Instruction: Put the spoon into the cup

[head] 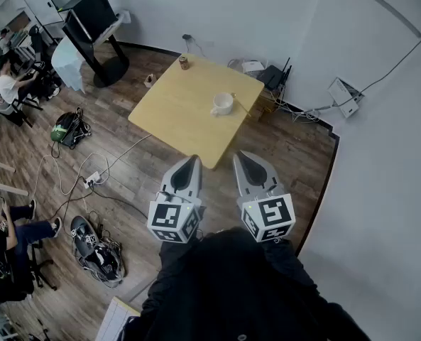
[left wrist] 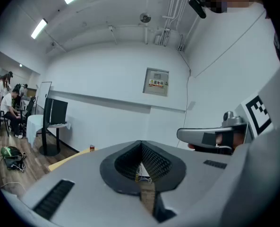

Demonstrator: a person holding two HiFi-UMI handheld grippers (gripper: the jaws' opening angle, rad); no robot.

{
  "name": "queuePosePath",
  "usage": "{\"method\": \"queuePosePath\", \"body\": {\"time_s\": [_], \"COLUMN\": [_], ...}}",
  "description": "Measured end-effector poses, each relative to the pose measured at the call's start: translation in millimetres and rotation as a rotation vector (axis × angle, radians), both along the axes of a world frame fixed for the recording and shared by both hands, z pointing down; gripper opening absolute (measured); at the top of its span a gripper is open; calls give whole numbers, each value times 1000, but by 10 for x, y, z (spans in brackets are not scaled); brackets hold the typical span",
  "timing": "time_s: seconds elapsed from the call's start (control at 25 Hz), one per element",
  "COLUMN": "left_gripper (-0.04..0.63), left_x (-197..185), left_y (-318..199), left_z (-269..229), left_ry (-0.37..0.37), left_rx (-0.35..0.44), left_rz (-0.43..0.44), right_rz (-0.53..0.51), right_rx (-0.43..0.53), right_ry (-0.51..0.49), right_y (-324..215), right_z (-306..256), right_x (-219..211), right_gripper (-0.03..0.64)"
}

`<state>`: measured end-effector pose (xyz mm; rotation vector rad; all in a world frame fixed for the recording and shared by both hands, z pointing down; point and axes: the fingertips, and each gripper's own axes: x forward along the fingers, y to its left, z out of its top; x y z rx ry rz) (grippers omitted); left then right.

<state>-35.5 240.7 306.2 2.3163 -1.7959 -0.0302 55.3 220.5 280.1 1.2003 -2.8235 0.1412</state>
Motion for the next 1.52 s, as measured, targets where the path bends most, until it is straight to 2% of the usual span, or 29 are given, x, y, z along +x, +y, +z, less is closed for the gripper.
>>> {"method": "queuePosePath", "body": {"time_s": [0.36,0.92,1.52], "left_gripper": [32,32,34], "left_x": [-152,-274,-454], "left_y": [158,488,659], "left_z": [128,454,818], "left_ry": [24,48,70], "left_rx": [-12,-73,-112], "left_rz": [-12,14,51], "right_rz": [-9,-20,21], "right_rx": [-8,-80,-124], "right_ry": [24,92,135], "right_y": [156,477,639], "right_z": [130,470,832], "right_x": [-147,-419,-575], "right_gripper": [18,20,20]}}
